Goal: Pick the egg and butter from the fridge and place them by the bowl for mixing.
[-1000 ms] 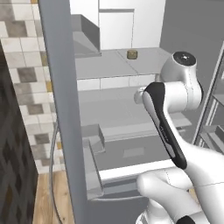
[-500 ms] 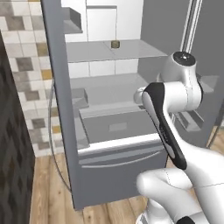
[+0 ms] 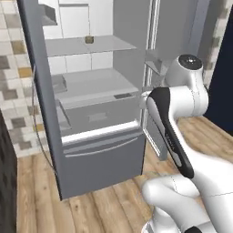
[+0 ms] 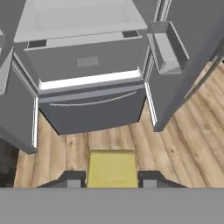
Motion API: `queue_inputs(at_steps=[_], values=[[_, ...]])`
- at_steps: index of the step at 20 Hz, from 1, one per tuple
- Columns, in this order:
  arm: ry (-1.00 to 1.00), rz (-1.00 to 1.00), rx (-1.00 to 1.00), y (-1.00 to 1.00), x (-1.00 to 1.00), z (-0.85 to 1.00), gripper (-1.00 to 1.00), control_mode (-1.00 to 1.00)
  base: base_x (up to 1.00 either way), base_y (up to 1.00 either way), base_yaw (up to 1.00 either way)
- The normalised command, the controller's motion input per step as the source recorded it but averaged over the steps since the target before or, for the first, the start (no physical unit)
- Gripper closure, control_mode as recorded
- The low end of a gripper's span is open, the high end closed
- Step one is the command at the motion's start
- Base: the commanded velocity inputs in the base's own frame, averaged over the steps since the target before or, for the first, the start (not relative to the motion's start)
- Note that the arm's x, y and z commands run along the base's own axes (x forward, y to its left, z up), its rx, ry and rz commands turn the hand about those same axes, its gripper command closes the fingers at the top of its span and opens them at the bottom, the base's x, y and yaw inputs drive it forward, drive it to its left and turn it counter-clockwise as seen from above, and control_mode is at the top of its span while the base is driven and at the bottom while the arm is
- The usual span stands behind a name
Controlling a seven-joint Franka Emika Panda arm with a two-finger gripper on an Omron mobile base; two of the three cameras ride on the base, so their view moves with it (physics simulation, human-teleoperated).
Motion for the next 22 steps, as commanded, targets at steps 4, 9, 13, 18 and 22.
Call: queue_inputs(at_steps=[4, 9, 13, 18, 22], values=[[0.0, 0.0, 0.0, 0.0, 0.0, 0.0, 1.0, 1.0, -0.25, 0.03, -0.82], [0.0, 0.0, 0.0, 0.0, 0.0, 0.0, 1.0, 1.0, 0.0, 0.03, -1.0], [0.0, 0.0, 0.0, 0.0, 0.0, 0.0, 1.0, 1.0, 0.0, 0.03, -1.0], [0.0, 0.0, 0.0, 0.0, 0.0, 0.0, 1.0, 1.0, 0.0, 0.01, -0.99], [0.0, 0.0, 0.0, 0.0, 0.0, 0.0, 1.0, 1.0, 0.31, 0.06, -0.7]])
